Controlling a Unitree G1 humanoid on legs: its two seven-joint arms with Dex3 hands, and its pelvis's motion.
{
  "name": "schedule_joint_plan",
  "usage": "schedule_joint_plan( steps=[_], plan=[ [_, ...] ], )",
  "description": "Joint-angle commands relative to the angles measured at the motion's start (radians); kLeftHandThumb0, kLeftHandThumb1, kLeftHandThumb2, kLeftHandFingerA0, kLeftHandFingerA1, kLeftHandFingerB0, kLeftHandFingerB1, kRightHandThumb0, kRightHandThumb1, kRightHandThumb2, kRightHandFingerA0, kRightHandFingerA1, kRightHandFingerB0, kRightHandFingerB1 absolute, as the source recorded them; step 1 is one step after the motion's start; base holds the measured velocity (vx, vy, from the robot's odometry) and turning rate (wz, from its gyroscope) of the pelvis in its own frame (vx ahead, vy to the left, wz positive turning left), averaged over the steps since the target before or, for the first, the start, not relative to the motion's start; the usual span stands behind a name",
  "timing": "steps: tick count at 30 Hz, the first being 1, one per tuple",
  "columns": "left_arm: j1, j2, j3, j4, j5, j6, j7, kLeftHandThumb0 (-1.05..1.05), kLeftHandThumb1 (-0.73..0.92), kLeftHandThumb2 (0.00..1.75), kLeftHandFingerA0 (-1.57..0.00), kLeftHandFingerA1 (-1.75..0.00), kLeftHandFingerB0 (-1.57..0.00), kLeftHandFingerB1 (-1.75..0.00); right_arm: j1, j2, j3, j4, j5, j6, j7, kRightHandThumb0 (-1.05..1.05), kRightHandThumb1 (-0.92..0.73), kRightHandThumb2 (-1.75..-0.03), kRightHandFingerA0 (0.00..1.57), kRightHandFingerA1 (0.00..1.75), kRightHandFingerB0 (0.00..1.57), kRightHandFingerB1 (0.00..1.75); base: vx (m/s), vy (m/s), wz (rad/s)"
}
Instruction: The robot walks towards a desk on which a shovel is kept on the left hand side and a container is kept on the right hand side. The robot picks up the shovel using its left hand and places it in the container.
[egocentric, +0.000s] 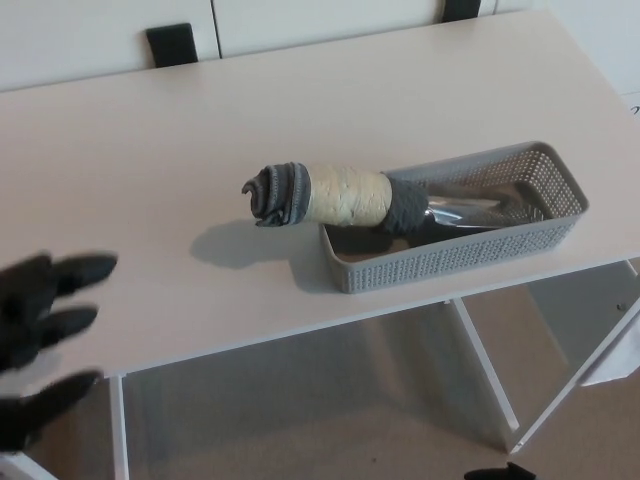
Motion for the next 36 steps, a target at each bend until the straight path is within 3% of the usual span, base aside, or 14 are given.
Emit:
schedule_joint_plan(
  steps=[1, 2, 3, 7, 8, 9, 11, 12, 13, 17, 19, 23, 30, 36],
  plan=[
    [0.504, 0.054, 0.370, -0.114, -0.732, -0.318, -0.816, -0.90, 0.64, 0.61, -0.16, -0.29, -0.22, -0.28, 0.023, -0.022, -0.102, 0.167, 0.118, -0.161, 0.004, -0.25, -0.75, -0.69, 0.32, 0.77, 0.26, 0.60, 0.00, 0.000, 0.00],
    [0.510, 0.054, 0.351, -0.107, -0.698, -0.332, -0.816, -0.88, 0.64, 0.61, -0.17, -0.29, -0.22, -0.28, 0.018, -0.024, -0.101, 0.174, 0.116, -0.167, 0.004, -0.26, -0.75, -0.70, 0.33, 0.78, 0.26, 0.60, 0.00, 0.000, 0.00],
    [0.507, 0.035, 0.317, -0.090, -0.652, -0.337, -0.816, -0.83, 0.64, 0.60, -0.18, -0.30, -0.22, -0.29, 0.013, -0.023, -0.102, 0.185, 0.117, -0.174, 0.004, -0.26, -0.57, -1.03, 0.34, 0.70, 0.24, 0.61, 0.00, 0.000, 0.00],
    [0.518, 0.044, 0.169, 0.001, -0.464, -0.393, -0.732, -0.76, 0.63, 0.60, -0.19, -0.30, -0.22, -0.29, 0.021, -0.020, -0.101, 0.175, 0.108, -0.153, -0.001, -0.24, -0.58, -1.02, 0.31, 0.66, 0.23, 0.60, 0.00, 0.000, 0.00],
    [0.516, 0.043, 0.115, 0.046, -0.403, -0.426, -0.696, -0.75, 0.64, 0.60, -0.19, -0.30, -0.21, -0.28, 0.021, -0.016, -0.101, 0.180, 0.111, -0.157, 0.002, -0.23, -0.77, -0.67, 0.32, 0.71, 0.25, 0.57, 0.00, 0.000, 0.00],
    [0.500, 0.049, 0.034, 0.118, -0.304, -0.471, -0.625, -0.79, 0.65, 0.58, -0.20, -0.31, -0.21, -0.26, 0.022, -0.012, -0.104, 0.188, 0.118, -0.166, 0.006, -0.23, -0.57, -1.02, 0.29, 0.66, 0.23, 0.60, 0.00, 0.000, 0.00],
    [0.445, 0.037, -0.065, 0.259, -0.187, -0.539, -0.517, -0.72, 0.68, 0.61, -0.19, -0.35, -0.22, -0.28, 0.013, -0.009, -0.104, 0.187, 0.114, -0.162, 0.004, -0.23, -0.57, -1.02, 0.27, 0.65, 0.23, 0.60, 0.00, 0.000, 0.00],
    [0.411, 0.025, -0.111, 0.335, -0.130, -0.570, -0.452, -0.72, 0.70, 0.61, -0.21, -0.36, -0.22, -0.29, 0.006, -0.008, -0.104, 0.190, 0.113, -0.165, 0.005, -0.23, -0.76, -0.69, 0.29, 0.69, 0.26, 0.58, 0.00, 0.000, 0.00],
    [0.382, 0.010, -0.156, 0.388, -0.064, -0.580, -0.358, -0.76, 0.71, 0.62, -0.24, -0.35, -0.26, -0.30, 0.000, -0.005, -0.102, 0.189, 0.110, -0.160, 0.004, -0.24, -0.57, -1.02, 0.27, 0.65, 0.22, 0.60, 0.00, 0.000, 0.00],
    [0.277, 0.005, -0.286, 0.529, 0.109, -0.556, -0.122, -0.75, 0.72, 0.62, -0.29, -0.34, -0.28, -0.30, -0.004, 0.003, -0.098, 0.168, 0.104, -0.142, 0.005, -0.26, -0.56, -1.01, 0.24, 0.63, 0.21, 0.59, 0.00, 0.000, 0.00],
    [0.182, -0.008, -0.350, 0.651, 0.193, -0.538, 0.014, -0.77, 0.70, 0.62, -0.23, -0.33, -0.25, -0.29, 0.001, 0.002, -0.097, 0.151, 0.096, -0.140, -0.004, -0.27, -0.56, -1.01, 0.22, 0.61, 0.21, 0.58, 0.00, 0.000, 0.00],
    [0.008, -0.036, -0.388, 0.891, 0.253, -0.493, 0.208, -0.74, 0.70, 0.62, -0.21, -0.32, -0.23, -0.30, -0.003, -0.003, -0.099, 0.137, 0.090, -0.138, -0.001, -0.28, -0.56, -1.01, 0.24, 0.63, 0.19, 0.58, 0.00, 0.000, 0.00],
    [-0.129, -0.087, -0.324, 1.126, 0.183, -0.456, 0.350, -0.66, 0.71, 0.61, -0.25, -0.36, -0.23, -0.30, -0.002, -0.004, -0.099, 0.097, 0.071, -0.153, -0.022, -0.26, -0.56, -1.01, 0.23, 0.61, 0.18, 0.57, 0.00, 0.000, 0.00],
    [-0.161, -0.038, -0.368, 1.216, 0.223, -0.535, 0.390, -0.68, 0.74, 0.62, -0.31, -0.37, -0.28, -0.32, -0.027, 0.017, -0.125, 0.069, 0.087, -0.123, -0.040, -0.25, -0.57, -1.01, 0.19, 0.59, 0.16, 0.56, 0.00, 0.000, 0.00]
  ],
)
